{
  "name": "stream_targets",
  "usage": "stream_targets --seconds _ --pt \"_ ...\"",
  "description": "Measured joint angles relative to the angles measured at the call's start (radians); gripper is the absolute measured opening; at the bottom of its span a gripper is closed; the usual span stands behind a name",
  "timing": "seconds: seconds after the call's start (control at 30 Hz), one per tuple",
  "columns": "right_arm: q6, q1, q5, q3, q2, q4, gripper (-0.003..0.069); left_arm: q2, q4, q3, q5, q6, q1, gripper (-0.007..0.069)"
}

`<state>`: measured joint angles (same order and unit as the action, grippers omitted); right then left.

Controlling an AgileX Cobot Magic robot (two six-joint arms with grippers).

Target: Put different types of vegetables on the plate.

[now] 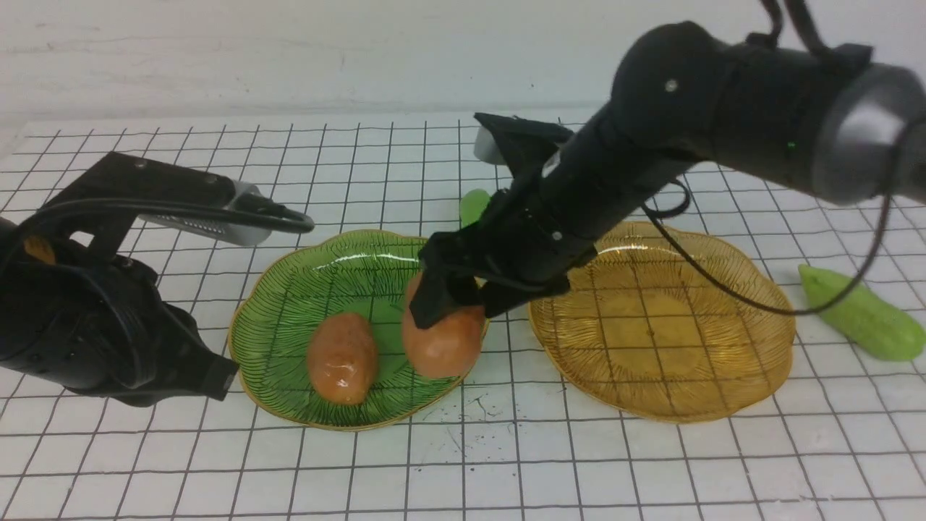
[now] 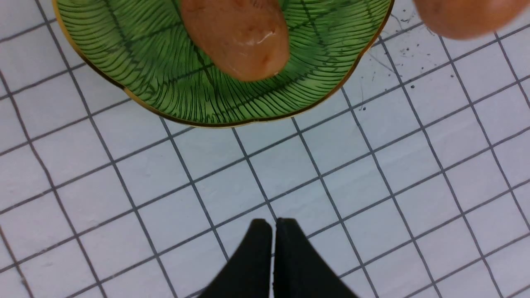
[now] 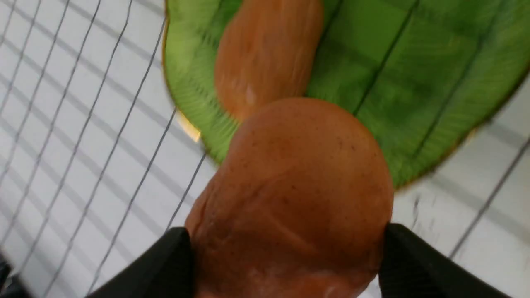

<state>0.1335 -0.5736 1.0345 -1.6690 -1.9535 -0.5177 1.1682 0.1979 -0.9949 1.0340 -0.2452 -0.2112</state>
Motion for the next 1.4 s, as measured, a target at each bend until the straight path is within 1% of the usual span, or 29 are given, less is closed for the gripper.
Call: stream_targets --seconds 0.13,0.23,0.3,0.37,0.4,0.47,0.57,0.63,0.7,0.73,0.8,0.87,0.93,0.97,1.0,1.03,1.07,1.17,1.23,1.3,1.4 --pt "0.000 0.000 0.042 -0.140 -0.155 0.023 0.0522 0.000 -0.004 0.000 0.004 0.000 0.000 -0.0008" --pt "-0.026 0.000 0.102 -0.220 -0.240 0.028 0.0526 0.000 -0.008 0.000 0.008 0.000 0.000 -0.0008" --pt "-0.043 0.000 0.129 -0.252 -0.274 0.032 0.0547 0.000 -0.008 0.000 0.008 0.000 0.000 -0.0008" --pt "-0.046 -0.001 0.163 -0.299 -0.288 0.057 0.0594 0.000 -0.008 0.000 0.009 0.000 0.000 -0.0008" --pt "-0.046 -0.001 0.169 -0.308 -0.288 0.061 0.0602 0.000 -0.008 0.000 0.009 0.000 0.000 -0.0008" --pt "-0.047 -0.001 0.193 -0.359 -0.288 0.103 0.0625 0.000 -0.008 0.000 0.009 0.000 0.000 -0.0008" --pt "-0.056 -0.001 0.199 -0.453 -0.279 0.222 0.0618 0.000 -0.008 0.000 -0.013 0.000 0.000 -0.0008" --pt "-0.066 0.000 0.204 -0.467 -0.235 0.328 0.0571 0.000 -0.008 0.000 -0.040 0.000 0.000 -0.0008" --pt "-0.074 0.009 0.208 -0.455 -0.186 0.405 0.0521 0.000 -0.008 0.000 -0.050 0.000 0.000 -0.0008" --pt "-0.081 0.019 0.208 -0.442 -0.159 0.453 0.0481 0.000 -0.008 0.000 -0.051 0.000 0.000 -0.0008" --pt "-0.101 0.047 0.208 -0.403 -0.107 0.518 0.0419 0.000 -0.008 0.000 -0.051 -0.001 0.000 -0.0008" --pt "-0.123 0.094 0.208 -0.357 -0.053 0.573 0.0351 0.000 -0.008 0.000 -0.050 -0.004 0.000 -0.0008" --pt "-0.140 0.192 0.208 -0.285 0.016 0.607 0.0265 0.000 -0.008 0.000 -0.046 -0.007 0.000 -0.0008" --pt "-0.154 0.262 0.208 -0.234 0.049 0.607 0.0206 0.000 -0.008 0.000 -0.045 -0.010 0.000 -0.0008" --pt "-0.165 0.310 0.208 -0.191 0.066 0.598 0.0178 0.000 -0.008 0.000 -0.045 -0.010 0.000 -0.0008" --pt "-0.187 0.394 0.208 -0.144 0.083 0.578 0.0149 0.000 -0.008 0.000 -0.045 -0.011 0.000 -0.0008" --pt "-0.195 0.439 0.209 -0.115 0.085 0.554 0.0136 0.000 -0.008 0.000 -0.045 -0.011 0.000 -0.0008" --pt "-0.189 0.562 0.210 -0.045 0.071 0.487 0.0139 0.000 -0.008 0.000 -0.043 -0.011 0.000 -0.0008" --pt "-0.150 0.639 0.209 -0.016 0.032 0.443 0.0196 0.000 -0.008 0.000 -0.042 -0.011 0.000 -0.0008" --pt "-0.118 0.666 0.208 -0.013 0.005 0.432 0.0256 0.000 -0.008 0.000 -0.042 -0.011 0.000 -0.0008" --pt "-0.086 0.681 0.208 -0.012 -0.026 0.440 0.0360 0.000 -0.008 0.000 -0.042 -0.011 0.000 -0.0008"
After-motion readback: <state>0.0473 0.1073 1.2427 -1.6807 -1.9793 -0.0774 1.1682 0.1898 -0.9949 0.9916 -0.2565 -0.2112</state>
